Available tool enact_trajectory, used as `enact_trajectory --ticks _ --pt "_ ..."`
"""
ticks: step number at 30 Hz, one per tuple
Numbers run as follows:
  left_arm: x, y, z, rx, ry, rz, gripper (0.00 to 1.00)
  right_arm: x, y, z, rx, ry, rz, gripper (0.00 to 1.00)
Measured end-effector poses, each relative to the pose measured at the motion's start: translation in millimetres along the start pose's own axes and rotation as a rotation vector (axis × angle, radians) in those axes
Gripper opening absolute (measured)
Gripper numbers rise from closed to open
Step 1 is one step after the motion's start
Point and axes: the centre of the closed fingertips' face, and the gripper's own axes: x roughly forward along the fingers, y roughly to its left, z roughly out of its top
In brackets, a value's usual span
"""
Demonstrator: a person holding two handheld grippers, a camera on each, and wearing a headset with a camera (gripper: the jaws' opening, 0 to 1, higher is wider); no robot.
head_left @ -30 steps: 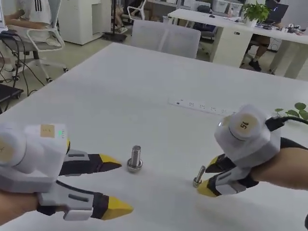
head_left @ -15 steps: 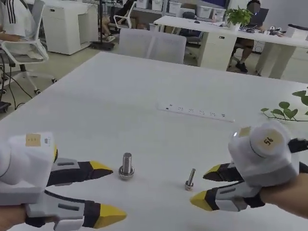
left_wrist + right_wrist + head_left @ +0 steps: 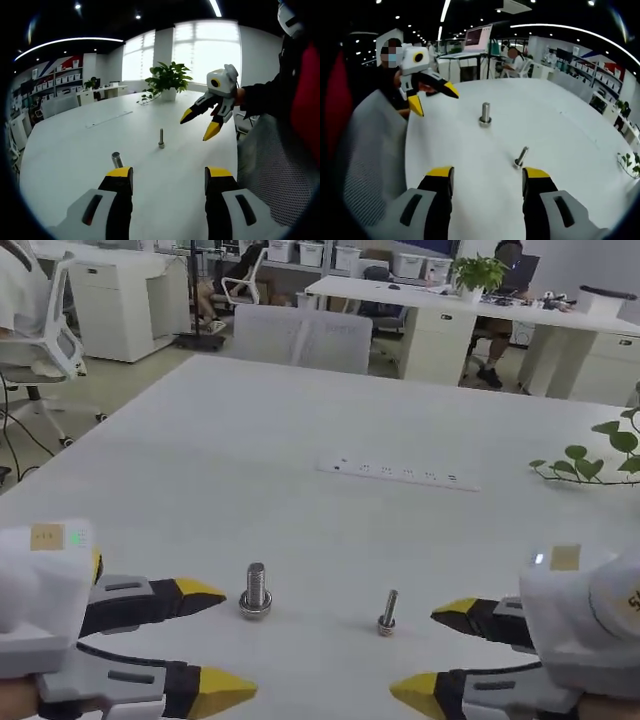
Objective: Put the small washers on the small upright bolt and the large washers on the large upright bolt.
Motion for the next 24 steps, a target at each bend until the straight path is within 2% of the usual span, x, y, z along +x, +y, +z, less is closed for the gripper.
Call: enact_trajectory --ticks 3,5,10,16,19,24 --pt "-2.1 0.5 0.2 -0.009 -0.001 0.004 0.58 -2.4 2.8 -0.7 0.019 -0.031 0.015 0.65" --pt "-3.8 1.5 -1.0 -0.017 0.002 0.008 0.58 -4.9 2.0 -0.9 0.007 -0.048 0.009 0.68" --pt "-5.5 0.4 -4.1 -0.057 0.019 0.004 0.65 -6.1 2.9 -2.9 0.040 -0.064 0.019 0.74" --pt "-8.3 -4.6 -7.6 -0.089 0.056 0.001 0.82 -5.0 6.0 -6.2 0.052 -0.065 0.025 0.82" --pt "-10.5 -11.5 -10.7 -0.123 0.067 -0.011 0.90 -4.8 7.2 -6.7 0.066 -0.068 0.027 0.86" --pt "-12.2 -18.7 -24.3 -0.130 0.110 -0.004 0.97 -4.0 12.7 -3.9 0.082 -0.087 0.045 0.93"
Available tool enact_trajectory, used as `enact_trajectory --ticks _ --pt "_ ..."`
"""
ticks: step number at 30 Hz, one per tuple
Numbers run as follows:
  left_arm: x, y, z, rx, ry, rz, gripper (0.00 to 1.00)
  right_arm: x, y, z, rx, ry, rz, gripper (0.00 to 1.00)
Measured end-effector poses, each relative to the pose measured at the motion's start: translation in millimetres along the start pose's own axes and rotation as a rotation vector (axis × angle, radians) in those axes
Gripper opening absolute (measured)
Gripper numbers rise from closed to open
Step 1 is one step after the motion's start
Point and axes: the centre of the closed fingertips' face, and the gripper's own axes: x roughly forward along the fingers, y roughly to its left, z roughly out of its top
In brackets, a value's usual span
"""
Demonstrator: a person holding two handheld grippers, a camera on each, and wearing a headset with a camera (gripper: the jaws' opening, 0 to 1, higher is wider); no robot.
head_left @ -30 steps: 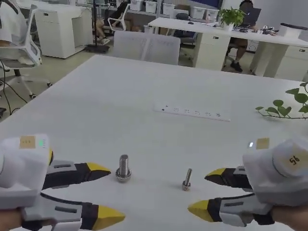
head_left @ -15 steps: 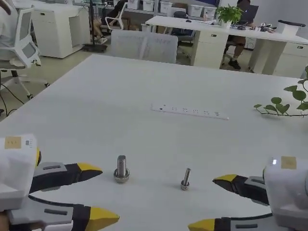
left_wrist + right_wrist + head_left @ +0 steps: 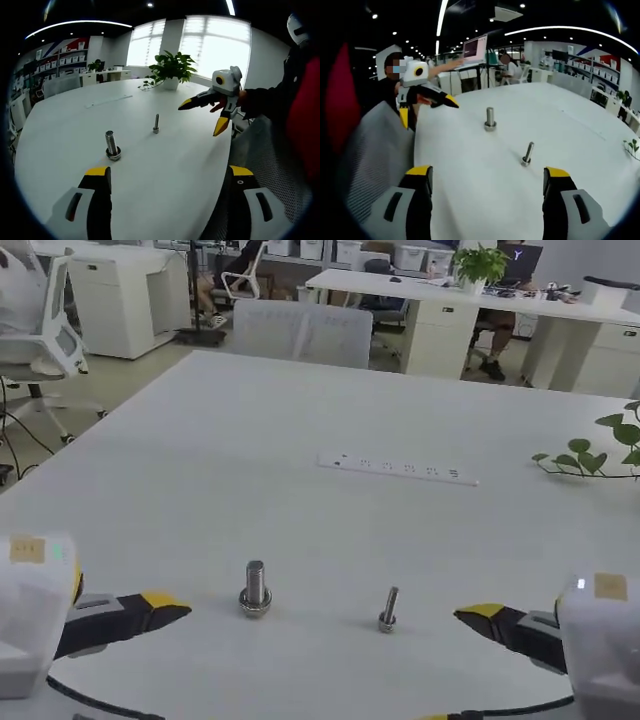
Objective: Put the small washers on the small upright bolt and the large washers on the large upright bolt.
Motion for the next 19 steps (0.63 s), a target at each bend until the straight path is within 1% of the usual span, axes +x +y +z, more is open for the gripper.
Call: enact_trajectory --ticks 1,5,12,19 --pt "-0.3 -0.1 -0.3 -0.006 -0.001 0.001 0.98 0.3 1.1 -0.3 0.001 0.001 0.003 0.94" --pt "-2.2 4.1 3.1 -0.027 -0.030 0.021 0.99 -0.1 2.4 -1.3 0.015 -0.002 0.001 0.98" --pt "-0.5 2.3 -2.4 -0.037 -0.017 0.018 0.99 -0.4 5.5 -2.9 0.013 -0.002 0.001 0.99" --pt "-0.9 6.7 -2.2 -0.049 -0.026 0.028 0.99 1.5 3.3 -3.9 0.012 -0.004 -0.004 0.99"
